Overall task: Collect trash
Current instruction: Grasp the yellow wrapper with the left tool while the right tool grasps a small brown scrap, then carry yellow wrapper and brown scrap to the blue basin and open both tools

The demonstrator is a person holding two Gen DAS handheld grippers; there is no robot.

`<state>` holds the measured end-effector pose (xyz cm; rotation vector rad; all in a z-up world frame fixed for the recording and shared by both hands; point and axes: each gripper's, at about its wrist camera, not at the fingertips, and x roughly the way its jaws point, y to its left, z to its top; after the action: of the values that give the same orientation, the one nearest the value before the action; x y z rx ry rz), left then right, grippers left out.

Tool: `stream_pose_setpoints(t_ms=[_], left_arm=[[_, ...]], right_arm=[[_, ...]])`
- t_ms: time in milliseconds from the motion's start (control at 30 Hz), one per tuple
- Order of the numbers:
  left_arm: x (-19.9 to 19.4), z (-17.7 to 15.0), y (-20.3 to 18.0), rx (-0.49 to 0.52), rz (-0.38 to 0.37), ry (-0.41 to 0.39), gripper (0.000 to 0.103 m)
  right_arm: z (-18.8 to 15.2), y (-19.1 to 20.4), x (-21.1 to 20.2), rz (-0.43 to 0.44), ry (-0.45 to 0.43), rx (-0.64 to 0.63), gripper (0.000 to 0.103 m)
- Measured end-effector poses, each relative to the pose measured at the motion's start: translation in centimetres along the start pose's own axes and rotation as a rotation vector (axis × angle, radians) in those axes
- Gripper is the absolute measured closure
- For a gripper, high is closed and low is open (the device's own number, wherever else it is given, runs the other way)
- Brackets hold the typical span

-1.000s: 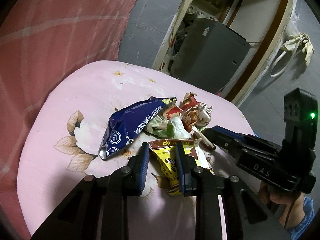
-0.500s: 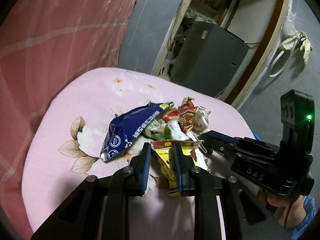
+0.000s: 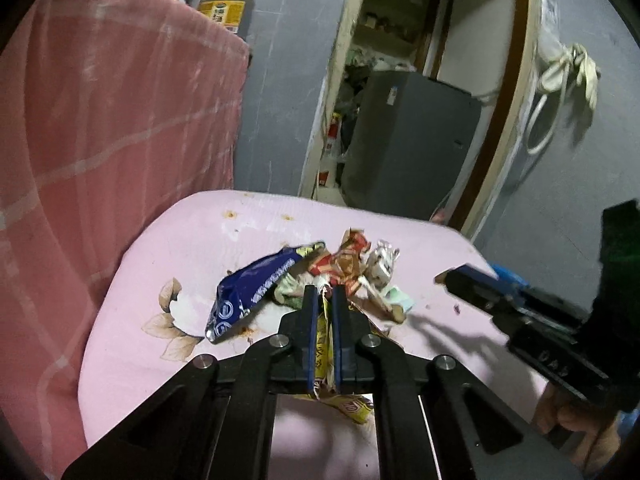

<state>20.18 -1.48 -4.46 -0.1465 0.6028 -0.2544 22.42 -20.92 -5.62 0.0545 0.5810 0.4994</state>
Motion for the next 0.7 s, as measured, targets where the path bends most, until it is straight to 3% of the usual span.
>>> stream_pose_setpoints(t_ms=[300,467,700], left_arm=[[-0.9,-0.3,1.0,-0.06,-0.004,0.004,0.099],[-2.1,0.1,0.0,-0.037,0.008,-0.056,0.1],[-3.3,1.7,-2.3,-0.009,-0.031,-0.15,0.1]], right_arm=[[-0.7,-0.3,-1.1,-0.008,-0.008,0.008,0.089],[-0.7,0.2,-2.8,-0.022,-0.068,-0.01,0.089],[0.4,-0.1,-6.3,-0.06,-0.167,-0.02,0.089]])
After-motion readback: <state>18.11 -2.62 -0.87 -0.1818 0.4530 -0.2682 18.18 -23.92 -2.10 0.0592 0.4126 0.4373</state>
